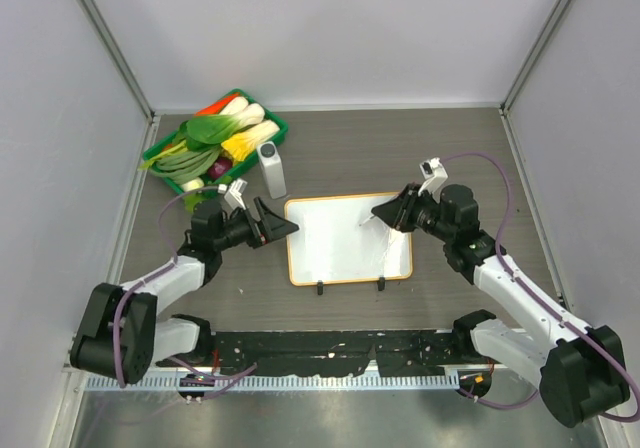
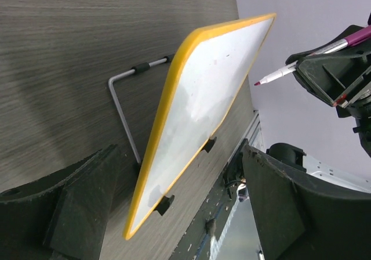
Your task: Write a sentence on the whiteboard
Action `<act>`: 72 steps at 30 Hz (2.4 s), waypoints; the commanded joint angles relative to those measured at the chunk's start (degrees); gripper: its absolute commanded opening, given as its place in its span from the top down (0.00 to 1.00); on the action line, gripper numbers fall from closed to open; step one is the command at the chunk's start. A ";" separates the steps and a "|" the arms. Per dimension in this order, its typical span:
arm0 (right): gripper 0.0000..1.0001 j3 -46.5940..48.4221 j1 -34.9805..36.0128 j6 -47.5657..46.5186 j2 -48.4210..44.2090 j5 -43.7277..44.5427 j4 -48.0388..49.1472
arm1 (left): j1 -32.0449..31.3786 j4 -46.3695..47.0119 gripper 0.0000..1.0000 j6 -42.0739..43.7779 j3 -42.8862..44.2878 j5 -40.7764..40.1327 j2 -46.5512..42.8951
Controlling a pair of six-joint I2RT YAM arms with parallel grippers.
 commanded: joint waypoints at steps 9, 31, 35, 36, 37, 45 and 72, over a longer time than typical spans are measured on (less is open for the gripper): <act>0.99 2.84 2.47 0.44 -0.58 -0.35 3.87 | -0.19 23.74 0.31 -1.21 0.87 5.91 12.43; 0.99 3.45 5.02 -0.43 1.36 1.31 5.19 | -3.53 23.49 0.76 4.94 0.17 5.04 17.88; 0.98 3.28 5.72 -1.05 1.45 2.46 5.36 | -3.53 22.44 0.82 5.91 0.17 4.51 18.32; 0.99 3.28 5.98 -1.14 1.36 2.64 5.62 | -3.71 21.91 0.84 6.26 0.25 4.42 18.32; 0.99 3.10 6.25 -1.31 1.36 3.16 6.06 | -3.62 21.55 0.85 6.35 0.25 4.33 18.06; 0.99 3.10 7.74 -2.37 3.20 5.36 8.34 | -3.71 17.25 0.91 9.16 -0.36 3.19 14.28; 0.99 4.16 11.17 -3.34 3.82 7.21 9.49 | -4.33 8.54 1.00 14.88 -0.54 -0.24 9.88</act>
